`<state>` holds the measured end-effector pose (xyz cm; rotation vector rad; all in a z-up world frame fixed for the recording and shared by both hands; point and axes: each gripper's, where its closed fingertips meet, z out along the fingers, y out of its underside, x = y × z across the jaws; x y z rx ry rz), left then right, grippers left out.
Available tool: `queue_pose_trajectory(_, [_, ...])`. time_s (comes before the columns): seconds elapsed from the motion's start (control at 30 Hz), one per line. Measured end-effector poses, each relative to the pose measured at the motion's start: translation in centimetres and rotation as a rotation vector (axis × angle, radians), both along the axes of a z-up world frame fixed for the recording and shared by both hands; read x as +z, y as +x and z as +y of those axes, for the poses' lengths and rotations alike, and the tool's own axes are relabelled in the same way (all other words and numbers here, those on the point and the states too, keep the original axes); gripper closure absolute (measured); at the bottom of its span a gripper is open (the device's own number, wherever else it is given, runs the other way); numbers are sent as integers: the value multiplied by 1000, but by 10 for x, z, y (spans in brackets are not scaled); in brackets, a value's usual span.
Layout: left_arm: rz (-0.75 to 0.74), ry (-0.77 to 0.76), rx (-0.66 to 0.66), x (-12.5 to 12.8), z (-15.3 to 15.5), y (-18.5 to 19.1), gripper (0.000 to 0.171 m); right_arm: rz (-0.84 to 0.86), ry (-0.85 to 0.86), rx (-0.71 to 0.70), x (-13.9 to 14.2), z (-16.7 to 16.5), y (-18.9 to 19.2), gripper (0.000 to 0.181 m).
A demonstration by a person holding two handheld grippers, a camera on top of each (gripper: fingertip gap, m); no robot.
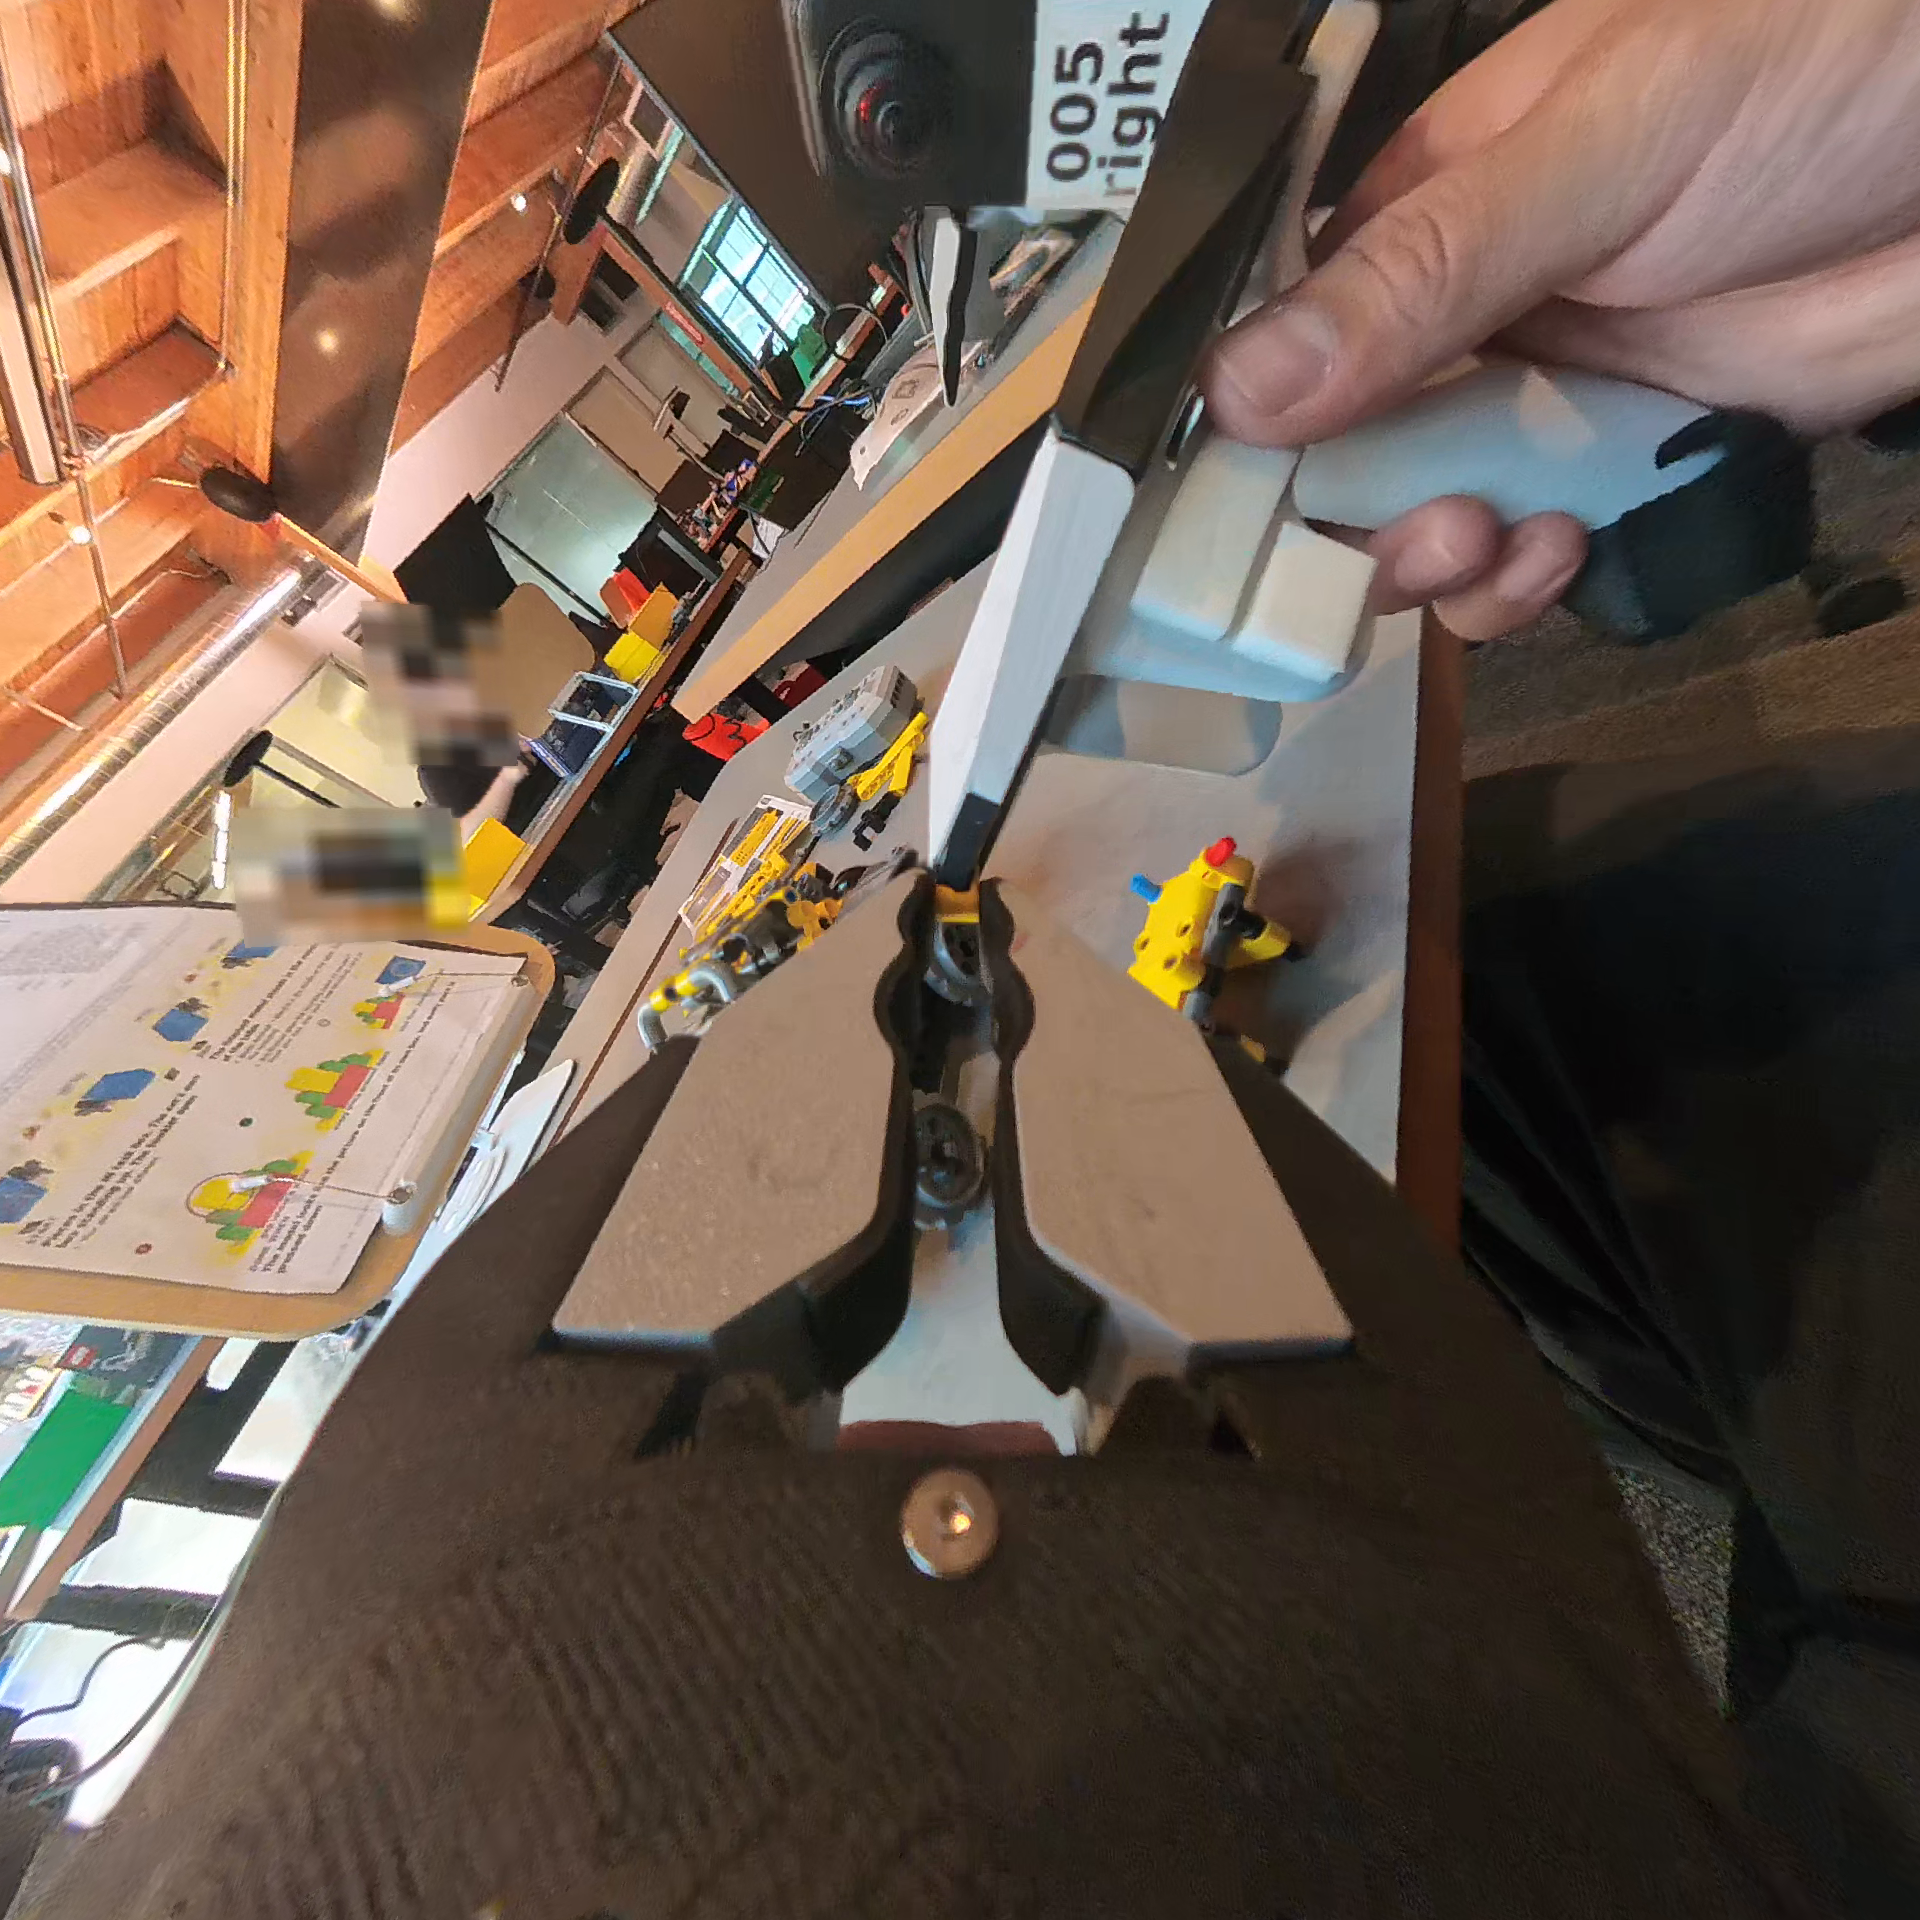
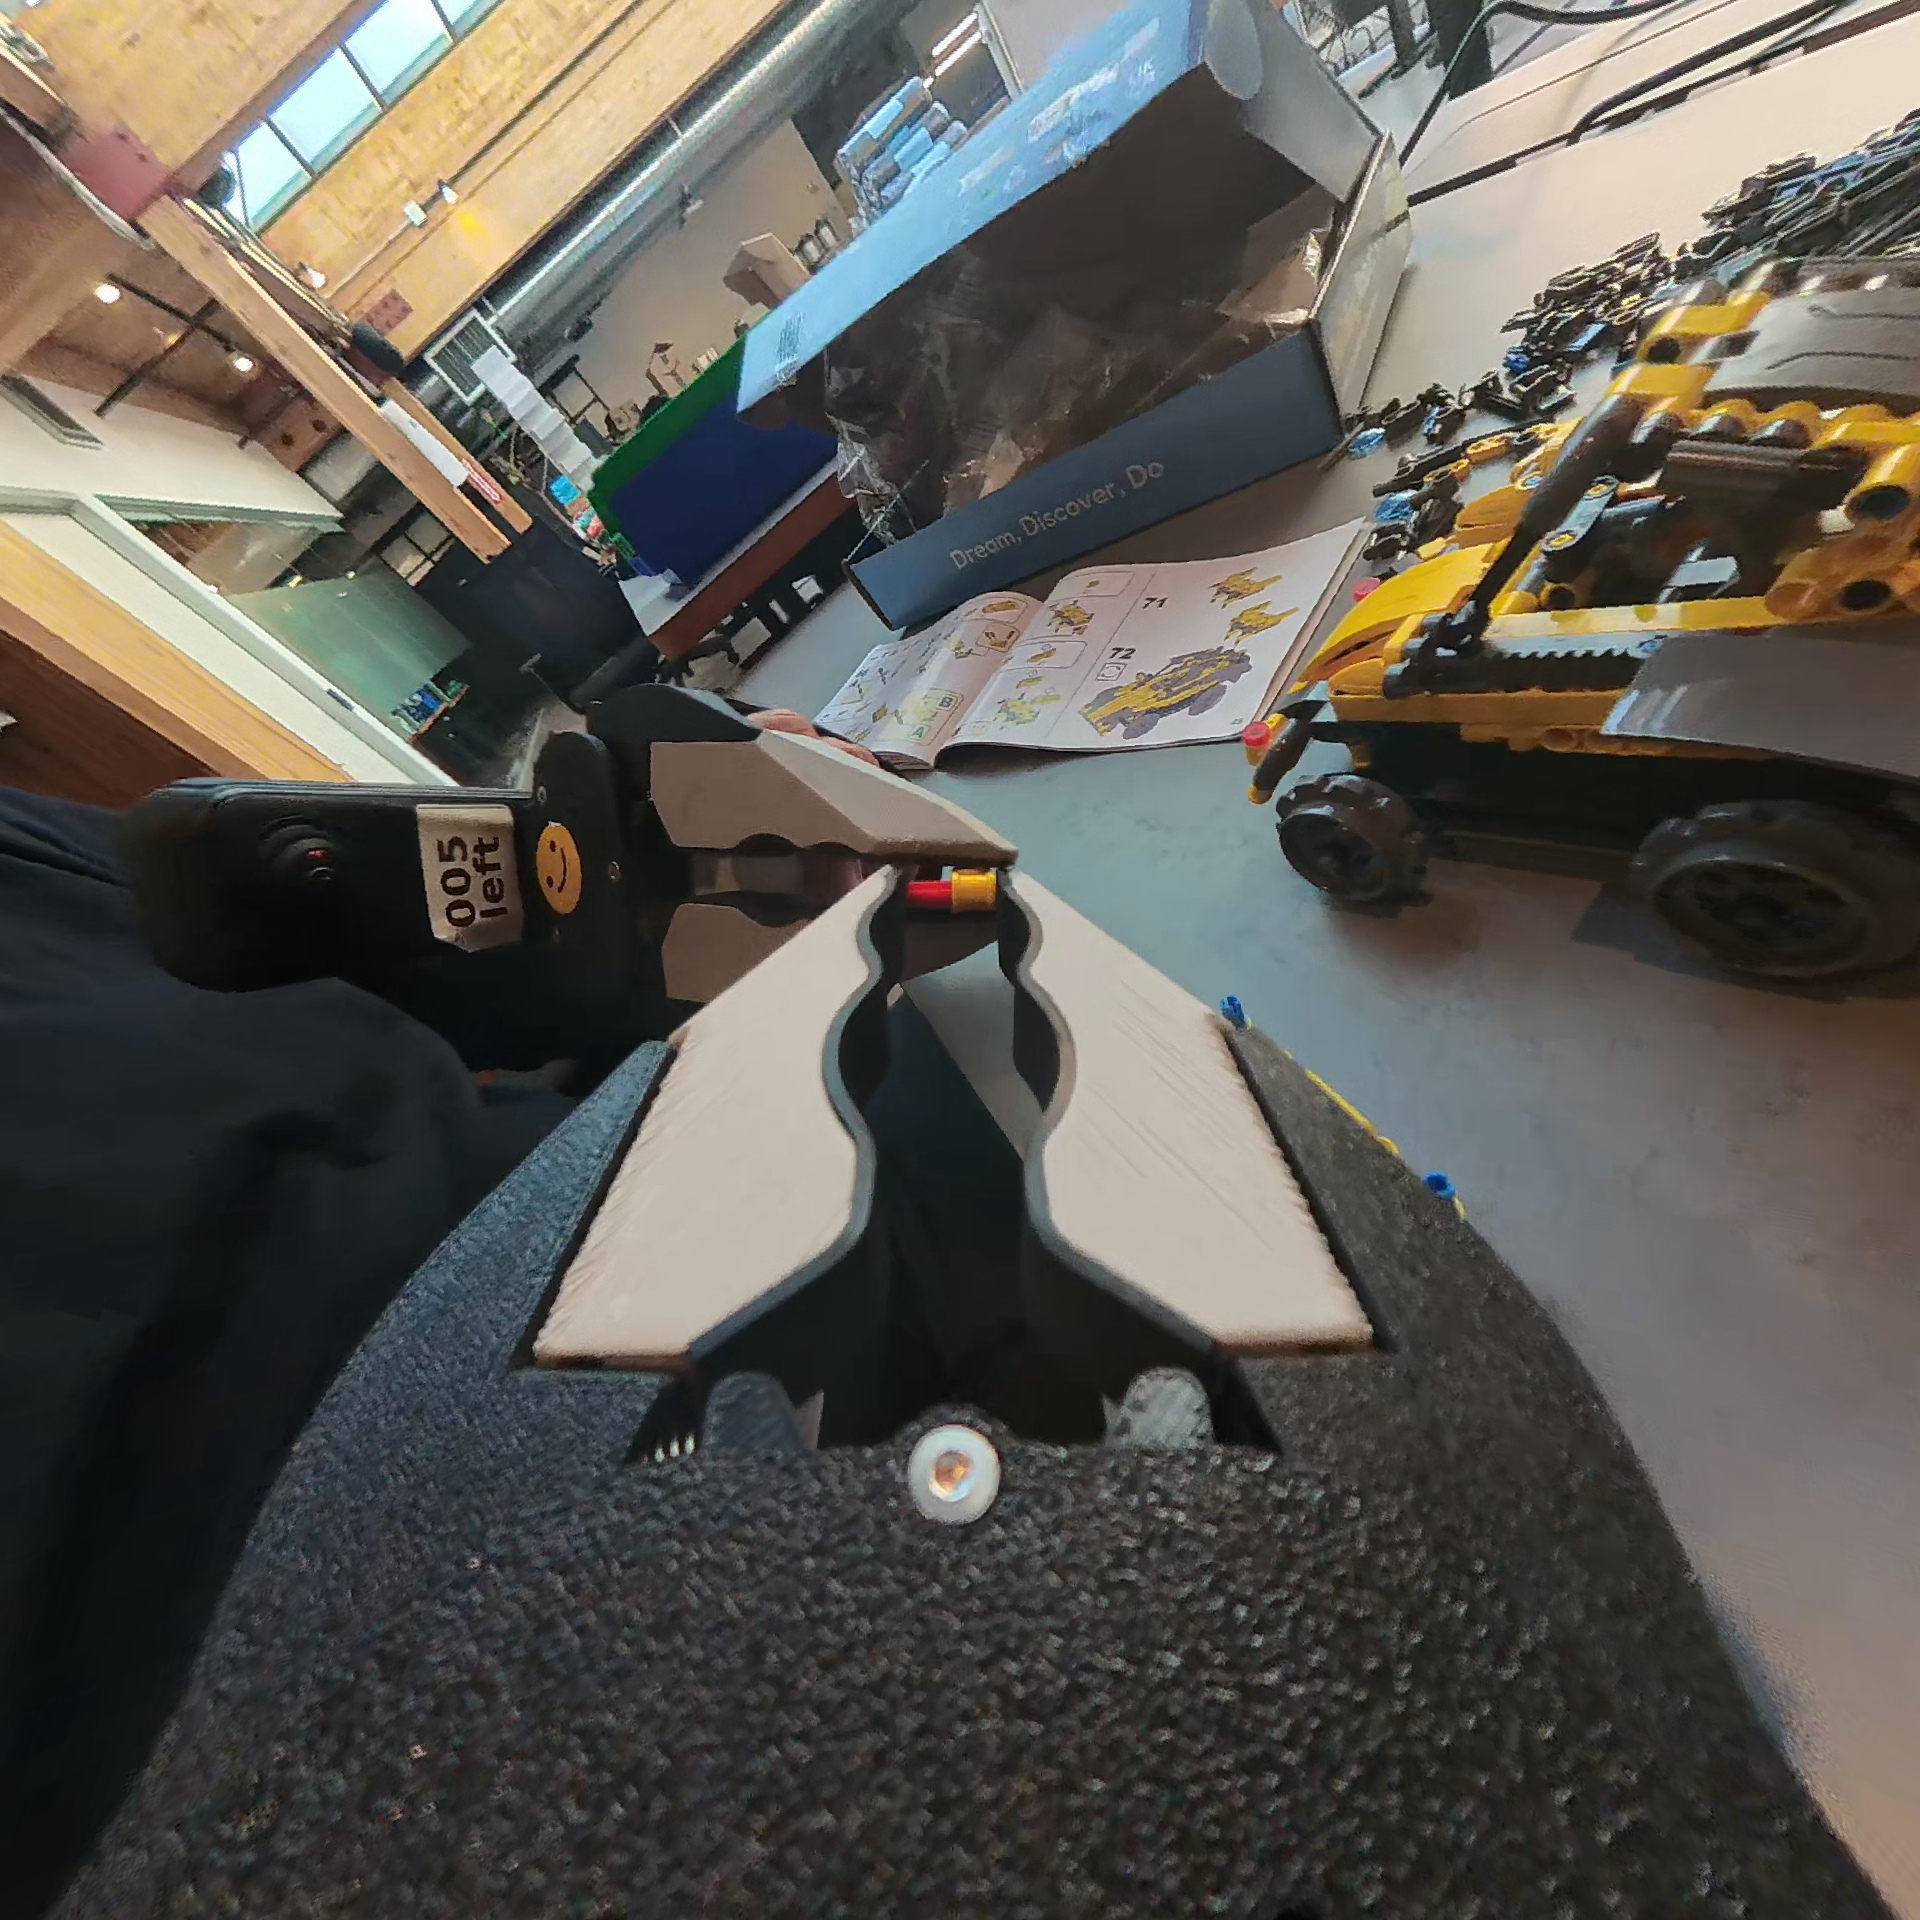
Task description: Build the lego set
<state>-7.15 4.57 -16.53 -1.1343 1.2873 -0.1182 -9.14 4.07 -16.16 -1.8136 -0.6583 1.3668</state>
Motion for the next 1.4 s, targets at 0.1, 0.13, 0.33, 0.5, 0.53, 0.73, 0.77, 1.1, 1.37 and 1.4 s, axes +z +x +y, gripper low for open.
queue_pose_trajectory(0.1, [-9,0,-19,4,-3,8,167,-19,18,-45,4,-2,7,165])
queue_pose_trajectory(0.13, [-9,2,-30,5,-4,12,167,-31,25,-64,5,-4,11,165])
queue_pose_trajectory(0.33, [-29,-22,-131,10,-20,42,167,-86,61,-177,9,-18,40,165])
queue_pose_trajectory(0.5, [-30,-16,-224,17,-31,66,166,-66,69,-269,17,-28,65,164])
queue_pose_trajectory(0.53, [-30,-19,-241,18,-33,71,167,-59,68,-288,18,-29,70,164])
queue_pose_trajectory(0.73, [-55,-60,-268,23,-29,87,167,-76,96,-385,23,-38,98,165])
queue_pose_trajectory(0.77, [-62,-75,-264,24,-26,88,167,-72,101,-395,25,-38,101,165])
queue_pose_trajectory(1.1, [-89,-98,-197,39,-16,60,167,-22,143,-311,43,-25,74,157])
queue_pose_trajectory(1.37, [-85,-50,-46,44,-5,14,167,3,165,-171,49,-13,25,157])
queue_pose_trajectory(1.4, [-80,-41,-26,43,-5,9,167,-2,160,-152,48,-11,19,157])
